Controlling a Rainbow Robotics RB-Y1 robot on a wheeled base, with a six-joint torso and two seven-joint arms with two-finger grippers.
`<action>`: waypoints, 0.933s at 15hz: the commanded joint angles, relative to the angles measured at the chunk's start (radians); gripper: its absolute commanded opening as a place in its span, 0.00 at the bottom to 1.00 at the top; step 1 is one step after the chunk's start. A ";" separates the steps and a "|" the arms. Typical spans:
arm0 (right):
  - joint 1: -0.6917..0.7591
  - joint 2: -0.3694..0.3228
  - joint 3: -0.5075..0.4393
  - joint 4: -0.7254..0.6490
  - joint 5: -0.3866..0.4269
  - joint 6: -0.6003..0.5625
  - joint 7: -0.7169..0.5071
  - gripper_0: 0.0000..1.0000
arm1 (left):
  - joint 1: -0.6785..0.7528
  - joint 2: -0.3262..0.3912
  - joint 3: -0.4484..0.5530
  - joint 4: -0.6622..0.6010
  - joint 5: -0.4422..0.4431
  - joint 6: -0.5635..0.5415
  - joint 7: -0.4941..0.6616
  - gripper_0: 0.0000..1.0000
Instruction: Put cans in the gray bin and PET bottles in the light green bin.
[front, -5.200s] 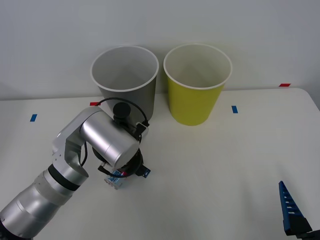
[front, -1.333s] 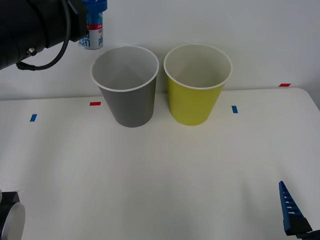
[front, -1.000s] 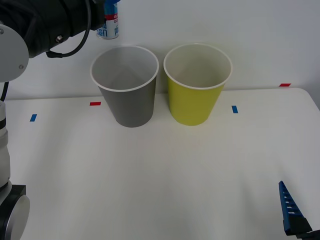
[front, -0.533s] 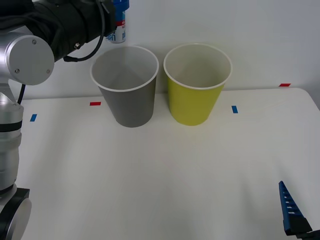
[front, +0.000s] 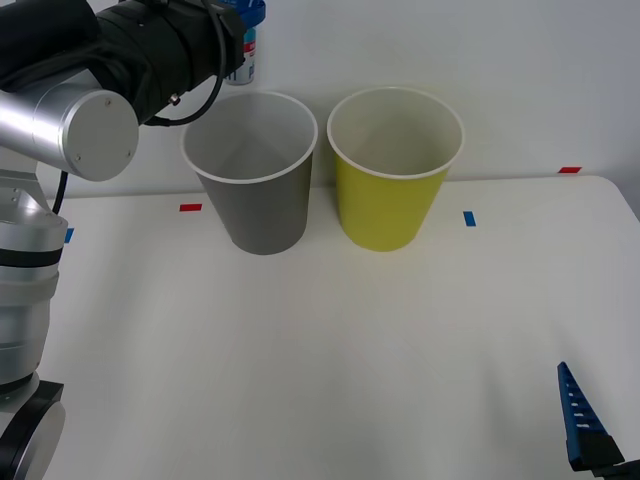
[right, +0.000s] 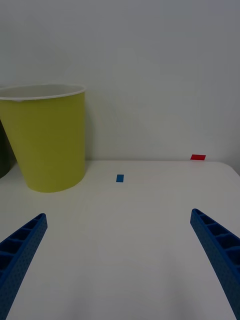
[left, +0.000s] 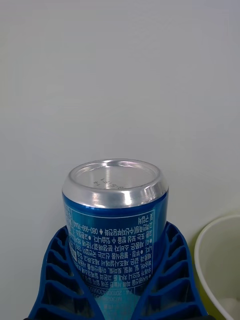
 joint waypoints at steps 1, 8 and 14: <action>0.000 0.000 0.000 0.000 0.000 0.000 0.000 1.00 | 0.000 0.002 -0.001 0.002 0.003 0.000 0.001 0.24; 0.000 0.000 0.000 0.000 0.000 0.000 0.000 1.00 | 0.000 0.016 -0.004 0.005 0.001 0.000 0.003 1.00; 0.000 0.000 0.000 0.000 0.000 0.000 0.000 1.00 | 0.261 0.028 0.044 -0.281 0.023 -0.008 0.006 1.00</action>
